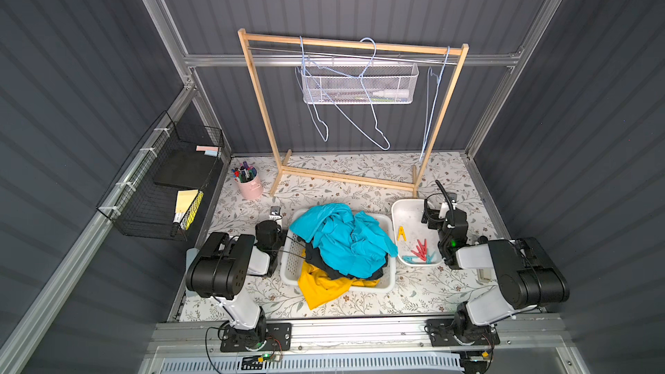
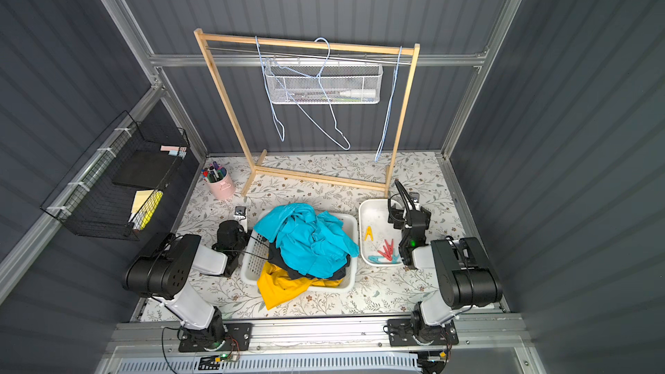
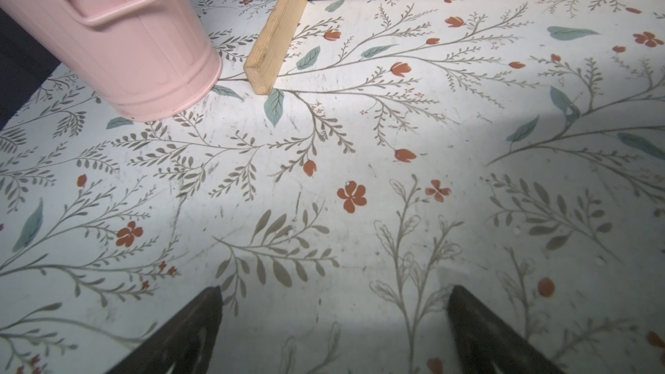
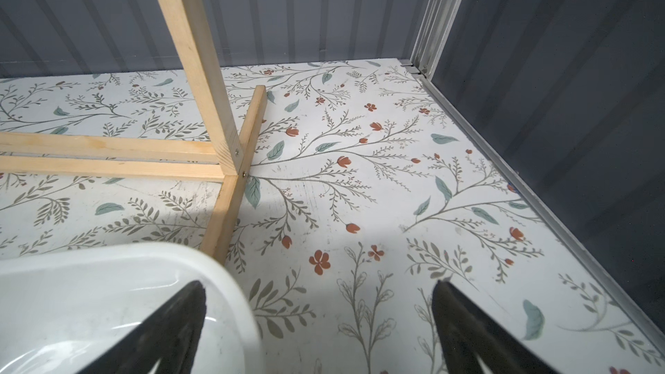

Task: Remove the clothespins securing t-shirts to the hanger
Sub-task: Reset both arms

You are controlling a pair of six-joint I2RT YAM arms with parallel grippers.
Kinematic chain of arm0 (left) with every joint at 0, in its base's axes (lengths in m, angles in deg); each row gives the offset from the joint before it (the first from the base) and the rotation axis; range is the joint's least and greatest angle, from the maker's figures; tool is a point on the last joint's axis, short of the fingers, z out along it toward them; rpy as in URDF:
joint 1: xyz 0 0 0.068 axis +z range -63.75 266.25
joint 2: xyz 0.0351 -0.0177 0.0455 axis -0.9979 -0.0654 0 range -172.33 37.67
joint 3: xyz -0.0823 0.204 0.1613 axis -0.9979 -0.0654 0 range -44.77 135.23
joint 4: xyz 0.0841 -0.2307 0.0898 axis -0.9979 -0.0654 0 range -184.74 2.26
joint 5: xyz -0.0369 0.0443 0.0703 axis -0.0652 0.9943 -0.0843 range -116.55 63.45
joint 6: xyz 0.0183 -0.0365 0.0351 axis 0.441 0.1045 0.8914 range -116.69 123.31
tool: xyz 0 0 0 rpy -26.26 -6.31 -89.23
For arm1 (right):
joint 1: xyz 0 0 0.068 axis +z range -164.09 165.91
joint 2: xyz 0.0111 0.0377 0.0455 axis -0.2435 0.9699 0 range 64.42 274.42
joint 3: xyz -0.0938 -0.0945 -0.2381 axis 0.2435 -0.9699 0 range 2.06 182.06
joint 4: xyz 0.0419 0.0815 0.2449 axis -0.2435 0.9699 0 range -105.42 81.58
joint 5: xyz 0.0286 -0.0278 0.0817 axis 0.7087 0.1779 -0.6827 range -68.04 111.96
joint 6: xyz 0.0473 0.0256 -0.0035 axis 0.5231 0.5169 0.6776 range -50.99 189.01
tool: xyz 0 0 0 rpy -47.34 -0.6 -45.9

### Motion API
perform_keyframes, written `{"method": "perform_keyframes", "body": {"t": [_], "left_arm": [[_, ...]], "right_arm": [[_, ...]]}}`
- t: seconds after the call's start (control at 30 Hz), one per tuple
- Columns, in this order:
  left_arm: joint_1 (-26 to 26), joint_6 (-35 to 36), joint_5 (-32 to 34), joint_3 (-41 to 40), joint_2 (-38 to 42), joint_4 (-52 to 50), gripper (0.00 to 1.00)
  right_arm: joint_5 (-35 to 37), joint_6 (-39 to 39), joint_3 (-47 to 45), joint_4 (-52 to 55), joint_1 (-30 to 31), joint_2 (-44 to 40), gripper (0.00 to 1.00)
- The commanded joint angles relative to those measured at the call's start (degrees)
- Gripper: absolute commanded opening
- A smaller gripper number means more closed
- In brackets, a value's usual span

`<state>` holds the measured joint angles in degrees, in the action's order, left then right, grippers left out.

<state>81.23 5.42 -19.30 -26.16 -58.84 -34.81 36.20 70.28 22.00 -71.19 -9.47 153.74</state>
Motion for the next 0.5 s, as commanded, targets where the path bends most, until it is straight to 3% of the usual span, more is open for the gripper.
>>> {"method": "perform_keyframes", "body": {"t": [0.0, 0.47], "left_arm": [[0.26, -0.52, 0.04, 0.41, -0.83, -3.08, 1.00], [0.89, -0.70, -1.43, 1.08, -0.90, -4.11, 1.00]], "right_arm": [[-0.63, 0.39, 1.04, 0.22, -0.23, 0.07, 0.99], [-0.72, 0.39, 1.05, 0.31, -0.29, -0.02, 0.99]]}}
